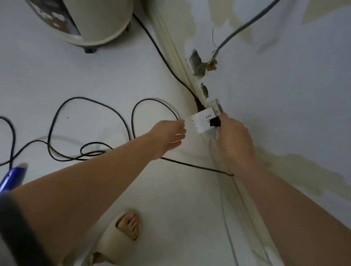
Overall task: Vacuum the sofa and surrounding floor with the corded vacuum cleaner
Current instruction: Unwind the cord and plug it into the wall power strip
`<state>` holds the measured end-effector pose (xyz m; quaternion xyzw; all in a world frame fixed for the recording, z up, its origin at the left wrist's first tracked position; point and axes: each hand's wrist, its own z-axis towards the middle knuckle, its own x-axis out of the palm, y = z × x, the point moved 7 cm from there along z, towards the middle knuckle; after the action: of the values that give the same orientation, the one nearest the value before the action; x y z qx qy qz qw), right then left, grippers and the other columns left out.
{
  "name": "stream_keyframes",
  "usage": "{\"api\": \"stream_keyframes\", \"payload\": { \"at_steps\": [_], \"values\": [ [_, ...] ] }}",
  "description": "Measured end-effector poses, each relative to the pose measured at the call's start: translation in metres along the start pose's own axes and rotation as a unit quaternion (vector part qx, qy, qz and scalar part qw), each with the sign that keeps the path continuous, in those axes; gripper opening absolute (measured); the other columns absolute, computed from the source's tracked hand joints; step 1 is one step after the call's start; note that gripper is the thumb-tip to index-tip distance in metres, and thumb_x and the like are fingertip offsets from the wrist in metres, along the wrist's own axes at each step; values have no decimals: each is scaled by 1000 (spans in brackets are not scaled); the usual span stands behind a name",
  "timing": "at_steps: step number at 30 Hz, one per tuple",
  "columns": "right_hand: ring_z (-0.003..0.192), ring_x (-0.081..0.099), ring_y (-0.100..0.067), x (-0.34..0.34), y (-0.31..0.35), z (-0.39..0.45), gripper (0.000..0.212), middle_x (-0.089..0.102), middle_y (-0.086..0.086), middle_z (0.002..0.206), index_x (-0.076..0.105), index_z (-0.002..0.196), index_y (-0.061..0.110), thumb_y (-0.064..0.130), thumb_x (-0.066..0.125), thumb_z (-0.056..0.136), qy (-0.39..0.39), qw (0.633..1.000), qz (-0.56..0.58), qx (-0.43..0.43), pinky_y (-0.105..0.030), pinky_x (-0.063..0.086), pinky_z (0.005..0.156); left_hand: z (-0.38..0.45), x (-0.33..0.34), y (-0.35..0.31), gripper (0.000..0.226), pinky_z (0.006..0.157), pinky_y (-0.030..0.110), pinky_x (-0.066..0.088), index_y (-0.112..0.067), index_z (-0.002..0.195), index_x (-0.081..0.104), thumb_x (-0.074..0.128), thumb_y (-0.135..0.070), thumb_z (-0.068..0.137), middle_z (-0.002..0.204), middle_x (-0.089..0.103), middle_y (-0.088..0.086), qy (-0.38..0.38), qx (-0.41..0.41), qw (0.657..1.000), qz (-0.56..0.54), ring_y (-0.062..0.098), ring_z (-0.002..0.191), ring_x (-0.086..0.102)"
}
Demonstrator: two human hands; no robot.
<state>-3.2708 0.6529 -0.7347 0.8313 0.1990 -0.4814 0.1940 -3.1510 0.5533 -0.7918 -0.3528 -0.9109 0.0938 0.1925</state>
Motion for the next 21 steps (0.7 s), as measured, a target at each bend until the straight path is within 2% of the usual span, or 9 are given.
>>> {"api": "stream_keyframes", "payload": {
  "at_steps": [3,5,7,10,13,15,17,18,21],
  "values": [
    [93,59,-32,15,-15,18,19,59,-18,103,56,107,0,3,42,96,2,999,44,16,-36,44,73,24,26,7,53,102,32,39,-3,140,42,48,-37,100,140,49,11,26,-12,996,-88,21,128,48],
    [88,59,-31,17,-20,25,17,61,-17,97,57,101,-1,-1,42,92,-21,998,52,20,-34,41,67,30,37,8,63,110,34,32,-3,146,33,42,-44,100,148,40,10,50,-18,991,-122,21,136,40],
    [78,54,-25,22,-25,32,12,57,-10,87,53,90,4,1,42,93,-28,999,28,21,-29,33,59,35,44,9,71,116,36,25,-3,150,24,35,-52,100,155,30,10,73,-18,987,-144,21,141,31],
    [66,40,-16,30,-31,43,21,38,6,67,43,83,15,14,34,101,-16,997,65,30,-18,25,48,41,49,8,79,119,37,19,-4,152,19,27,-61,98,157,26,8,91,-21,983,-157,19,144,26],
    [55,31,-7,31,-29,47,23,34,7,65,43,82,20,18,33,102,-12,996,91,13,-6,34,48,43,49,5,85,119,36,18,-3,152,18,25,-66,95,157,26,9,95,-28,981,-166,19,144,25],
    [58,38,-8,30,-29,47,20,40,3,68,44,80,16,10,39,99,3,997,75,16,-12,32,48,42,51,3,87,120,36,17,-2,152,16,24,-67,95,157,24,11,101,-33,980,-167,20,145,24],
    [73,54,-19,28,-23,49,24,52,-6,78,42,71,12,1,46,93,15,1000,24,5,-26,35,54,43,51,1,88,121,36,15,-1,151,17,24,-68,94,156,26,13,101,-37,981,-163,22,145,24],
    [80,58,-25,26,-19,51,24,57,-10,84,45,71,10,-2,48,91,22,1000,-2,1,-27,37,57,44,50,0,89,120,36,15,0,151,19,24,-68,94,155,29,14,100,-40,981,-160,23,144,26],
    [85,62,-29,18,-6,61,14,64,-16,97,60,91,2,-2,48,93,19,999,-39,-9,-29,38,60,48,49,1,90,117,35,23,-1,149,26,26,-70,93,146,41,20,108,-46,982,-147,29,136,38]
  ]
}}
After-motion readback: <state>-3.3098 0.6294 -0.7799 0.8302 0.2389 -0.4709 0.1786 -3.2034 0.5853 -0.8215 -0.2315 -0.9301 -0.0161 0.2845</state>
